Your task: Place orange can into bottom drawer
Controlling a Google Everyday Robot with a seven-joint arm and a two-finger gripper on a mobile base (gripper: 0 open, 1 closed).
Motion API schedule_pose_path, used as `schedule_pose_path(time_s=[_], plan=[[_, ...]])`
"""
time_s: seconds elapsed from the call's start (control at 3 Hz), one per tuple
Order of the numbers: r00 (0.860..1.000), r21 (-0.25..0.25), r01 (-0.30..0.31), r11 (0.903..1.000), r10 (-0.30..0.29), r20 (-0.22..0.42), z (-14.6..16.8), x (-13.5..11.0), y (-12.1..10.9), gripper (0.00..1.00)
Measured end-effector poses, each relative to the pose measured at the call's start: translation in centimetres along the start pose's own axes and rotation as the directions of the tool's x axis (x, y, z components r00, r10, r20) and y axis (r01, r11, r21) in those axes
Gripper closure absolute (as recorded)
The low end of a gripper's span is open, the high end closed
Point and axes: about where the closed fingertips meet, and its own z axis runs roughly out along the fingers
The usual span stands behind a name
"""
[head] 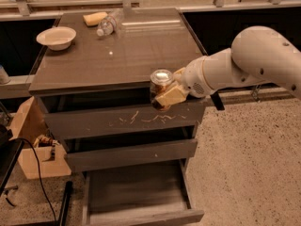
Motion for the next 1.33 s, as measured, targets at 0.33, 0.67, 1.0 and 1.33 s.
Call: schedule_pose_path(time_s=[0.33,0.67,1.0,1.33], plan=[[1.0,-0.008,0.008,0.9999,-0.007,0.008,0.4,0.6,1.0,1.0],[1.0,-0.047,0.005,0.9989,-0.004,0.024,2.6,3.9,3.4,1.0],[0.999,-0.074,0.0,0.9972,0.002,0.035,4.3,6.4,4.9,1.0],[0.999,-0.098,0.008,0.9952,-0.003,0.044,6.7,9.3,5.7,1.0]])
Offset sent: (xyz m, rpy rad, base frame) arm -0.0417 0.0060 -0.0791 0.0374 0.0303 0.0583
